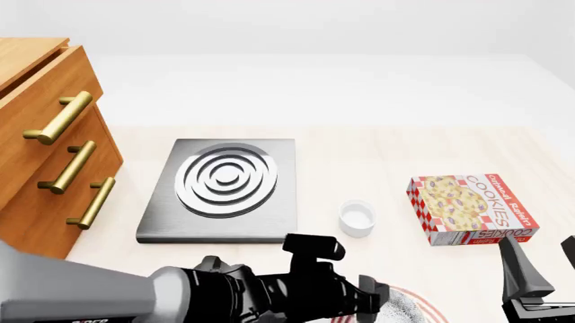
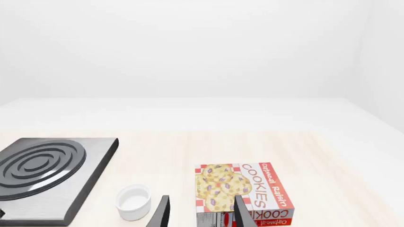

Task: Pick the akita bowl on the wooden cabinet and place it on the plate.

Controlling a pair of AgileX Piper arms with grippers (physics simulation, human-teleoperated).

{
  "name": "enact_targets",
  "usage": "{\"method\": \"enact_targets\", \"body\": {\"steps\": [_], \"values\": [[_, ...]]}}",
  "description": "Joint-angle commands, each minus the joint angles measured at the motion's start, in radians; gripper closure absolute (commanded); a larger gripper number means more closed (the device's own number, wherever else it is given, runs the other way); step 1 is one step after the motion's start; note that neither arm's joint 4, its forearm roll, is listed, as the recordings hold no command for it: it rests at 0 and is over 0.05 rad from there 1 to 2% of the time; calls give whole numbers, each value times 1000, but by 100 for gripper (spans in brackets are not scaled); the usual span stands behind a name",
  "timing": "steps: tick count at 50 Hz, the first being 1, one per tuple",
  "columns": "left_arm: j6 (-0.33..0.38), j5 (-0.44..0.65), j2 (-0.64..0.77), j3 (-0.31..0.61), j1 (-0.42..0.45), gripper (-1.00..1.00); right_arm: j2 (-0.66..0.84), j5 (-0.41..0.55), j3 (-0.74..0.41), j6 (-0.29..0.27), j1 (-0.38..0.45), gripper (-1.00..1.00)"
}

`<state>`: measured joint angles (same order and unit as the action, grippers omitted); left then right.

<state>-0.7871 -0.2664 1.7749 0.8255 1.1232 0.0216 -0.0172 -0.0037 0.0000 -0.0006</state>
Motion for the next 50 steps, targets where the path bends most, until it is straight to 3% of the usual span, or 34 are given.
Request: {"method": "enact_targets", "body": {"steps": [1, 17, 27, 29, 30, 32, 34, 50], "values": [[32, 33, -102, -27, -31, -100, 0, 0, 0, 0, 0, -100], [82, 58, -229, -95, -114, -100, 0, 0, 0, 0, 0, -100], [82, 41, -290, -158, -164, -100, 0, 0, 0, -1, 0, -100], [80, 34, -291, -167, -171, -100, 0, -5, -2, -40, 5, -100], [78, 30, -292, -173, -175, -100, 9, -10, -1, -7, 17, -100], [75, 26, -295, -180, -179, -100, 1, -4, -2, -33, 44, -100], [73, 26, -300, -183, -180, -100, -2, 0, -1, -19, 67, -100], [69, 17, -331, -213, -206, -100, -16, 13, -3, -31, 81, -100]]}}
